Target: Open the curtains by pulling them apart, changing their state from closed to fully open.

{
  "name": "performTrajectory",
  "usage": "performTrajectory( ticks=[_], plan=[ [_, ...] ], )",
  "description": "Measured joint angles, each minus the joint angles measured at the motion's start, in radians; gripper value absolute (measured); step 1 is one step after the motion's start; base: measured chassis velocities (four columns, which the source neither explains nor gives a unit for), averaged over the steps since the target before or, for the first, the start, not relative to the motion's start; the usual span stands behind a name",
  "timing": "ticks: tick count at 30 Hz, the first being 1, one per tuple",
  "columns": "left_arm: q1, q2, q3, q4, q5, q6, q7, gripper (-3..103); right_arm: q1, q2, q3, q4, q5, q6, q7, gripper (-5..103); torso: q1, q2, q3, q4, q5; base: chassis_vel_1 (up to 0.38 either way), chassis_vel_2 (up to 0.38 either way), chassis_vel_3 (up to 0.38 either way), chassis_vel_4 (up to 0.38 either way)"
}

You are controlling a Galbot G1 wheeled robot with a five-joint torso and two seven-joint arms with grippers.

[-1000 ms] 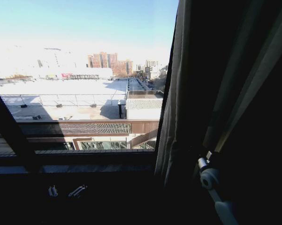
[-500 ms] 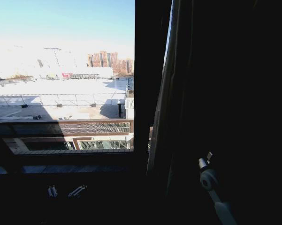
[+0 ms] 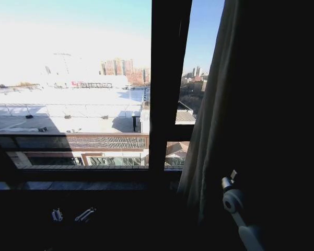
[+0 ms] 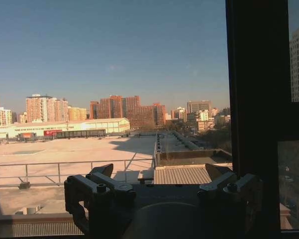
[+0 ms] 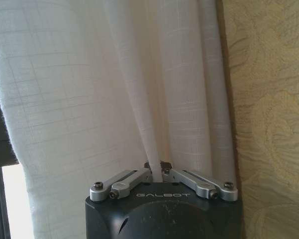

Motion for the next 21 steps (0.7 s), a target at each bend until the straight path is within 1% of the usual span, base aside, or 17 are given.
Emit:
performTrajectory(
  ticks=[2, 10, 18, 20, 21],
  plan=[
    [0.000, 0.000, 0.000, 0.000, 0.001, 0.000, 0.001, 100, 0.002, 0.003, 0.009, -0.011, 0.000, -0.002, 0.025, 0, 0.000, 0.000, 0.000, 0.0000, -0.0001, 0.000, 0.000, 0.000, 0.000],
    [0.000, -0.001, 0.001, 0.000, 0.001, 0.000, 0.001, 100, 0.012, 0.004, 0.061, -0.063, 0.000, -0.016, 0.069, 0, 0.000, 0.000, 0.000, 0.0002, -0.0010, 0.000, 0.000, 0.000, 0.000],
    [-0.005, -0.001, 0.005, 0.000, 0.002, 0.005, 0.001, 100, 0.032, -0.002, 0.177, -0.167, -0.002, -0.019, 0.129, 0, 0.000, 0.000, 0.000, 0.0004, -0.0008, 0.000, 0.000, 0.000, 0.000],
    [-0.005, -0.001, 0.005, 0.000, 0.002, 0.005, 0.001, 100, 0.033, -0.003, 0.185, -0.175, -0.002, -0.019, 0.134, 0, 0.000, 0.000, 0.000, 0.0004, -0.0008, 0.000, 0.000, 0.000, 0.000],
    [-0.005, -0.001, 0.005, 0.000, 0.002, 0.006, 0.001, 100, 0.034, -0.009, 0.206, -0.193, -0.002, -0.018, 0.143, 0, 0.000, 0.000, 0.000, 0.0001, -0.0009, 0.000, 0.000, 0.000, 0.000]
  ],
)
